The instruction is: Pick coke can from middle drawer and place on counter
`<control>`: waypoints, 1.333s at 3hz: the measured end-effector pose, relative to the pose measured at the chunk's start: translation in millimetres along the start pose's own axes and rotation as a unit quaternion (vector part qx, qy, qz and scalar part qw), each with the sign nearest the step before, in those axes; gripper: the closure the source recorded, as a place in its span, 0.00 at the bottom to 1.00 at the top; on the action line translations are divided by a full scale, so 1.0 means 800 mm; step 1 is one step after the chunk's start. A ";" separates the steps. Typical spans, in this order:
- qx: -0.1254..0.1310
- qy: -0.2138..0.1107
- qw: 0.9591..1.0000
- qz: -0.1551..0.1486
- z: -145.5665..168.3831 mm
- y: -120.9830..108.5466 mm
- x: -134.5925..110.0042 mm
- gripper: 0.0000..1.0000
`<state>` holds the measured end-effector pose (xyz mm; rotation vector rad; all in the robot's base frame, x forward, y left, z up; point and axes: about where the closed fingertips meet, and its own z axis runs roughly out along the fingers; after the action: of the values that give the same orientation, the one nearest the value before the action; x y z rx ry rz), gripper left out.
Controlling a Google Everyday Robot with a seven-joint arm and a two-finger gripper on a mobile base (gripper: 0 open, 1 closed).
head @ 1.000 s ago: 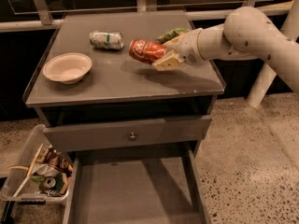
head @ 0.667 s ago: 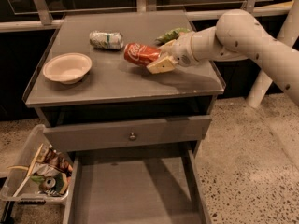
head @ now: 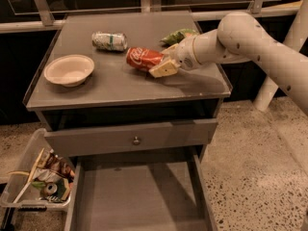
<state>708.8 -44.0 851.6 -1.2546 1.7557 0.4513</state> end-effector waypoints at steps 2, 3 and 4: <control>0.000 0.000 1.000 0.000 0.000 0.000 0.000 0.36; 0.000 0.000 1.000 0.000 0.000 0.000 0.000 0.13; 0.000 0.000 1.000 0.000 0.000 0.000 0.000 0.00</control>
Offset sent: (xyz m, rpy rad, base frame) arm 0.0000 0.0000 0.0000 0.0000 0.0000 0.0000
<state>708.8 -43.9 851.6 -1.2548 1.7556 0.4515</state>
